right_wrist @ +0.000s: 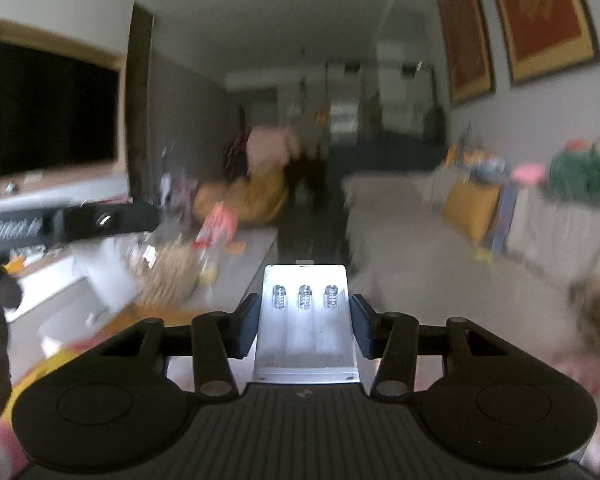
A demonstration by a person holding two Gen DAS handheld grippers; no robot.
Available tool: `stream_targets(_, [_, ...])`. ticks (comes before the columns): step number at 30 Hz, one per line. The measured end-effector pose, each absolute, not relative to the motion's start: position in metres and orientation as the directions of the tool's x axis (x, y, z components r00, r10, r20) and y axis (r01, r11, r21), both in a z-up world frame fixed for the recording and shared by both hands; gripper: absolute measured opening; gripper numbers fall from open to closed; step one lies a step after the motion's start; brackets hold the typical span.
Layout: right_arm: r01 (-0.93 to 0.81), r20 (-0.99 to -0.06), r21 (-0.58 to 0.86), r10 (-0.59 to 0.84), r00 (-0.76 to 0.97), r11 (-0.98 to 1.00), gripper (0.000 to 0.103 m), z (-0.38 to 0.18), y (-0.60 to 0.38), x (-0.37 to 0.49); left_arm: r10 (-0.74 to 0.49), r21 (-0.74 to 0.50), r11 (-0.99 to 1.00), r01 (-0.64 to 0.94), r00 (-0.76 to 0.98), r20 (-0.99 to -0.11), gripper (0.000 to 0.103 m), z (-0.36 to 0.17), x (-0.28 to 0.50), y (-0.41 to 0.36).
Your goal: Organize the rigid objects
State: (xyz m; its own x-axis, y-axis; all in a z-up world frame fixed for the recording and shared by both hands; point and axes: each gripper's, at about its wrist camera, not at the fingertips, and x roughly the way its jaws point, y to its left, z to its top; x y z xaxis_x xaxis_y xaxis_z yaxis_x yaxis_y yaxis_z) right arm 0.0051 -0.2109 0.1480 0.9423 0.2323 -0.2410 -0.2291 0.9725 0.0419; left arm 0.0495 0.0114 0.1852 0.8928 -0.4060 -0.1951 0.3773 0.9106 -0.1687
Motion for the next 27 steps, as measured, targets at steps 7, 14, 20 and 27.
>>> stream_targets(7, [-0.170,-0.299,0.073,0.184,0.936,0.983,0.080,0.113,-0.229,0.003,-0.454,-0.322,0.878,0.353,0.827,-0.332,0.046,0.133,0.078,0.035])
stream_targets(14, [-0.217,-0.515,0.089,0.232,0.826,0.972,0.080,0.034,-0.217,-0.011,-0.090,-0.195,0.981,0.021,0.932,-0.350,0.046,0.081,0.042,0.102])
stream_targets(20, [-0.273,-0.543,0.083,0.274,0.794,0.958,0.080,0.013,-0.196,-0.019,-0.083,-0.388,0.912,-0.133,0.867,-0.491,0.046,0.045,0.036,0.152])
stream_targets(27, [-0.271,-0.550,0.070,0.264,0.792,0.960,0.080,0.015,-0.195,-0.019,-0.169,-0.345,0.938,-0.032,0.825,-0.538,0.046,0.032,0.053,0.119])
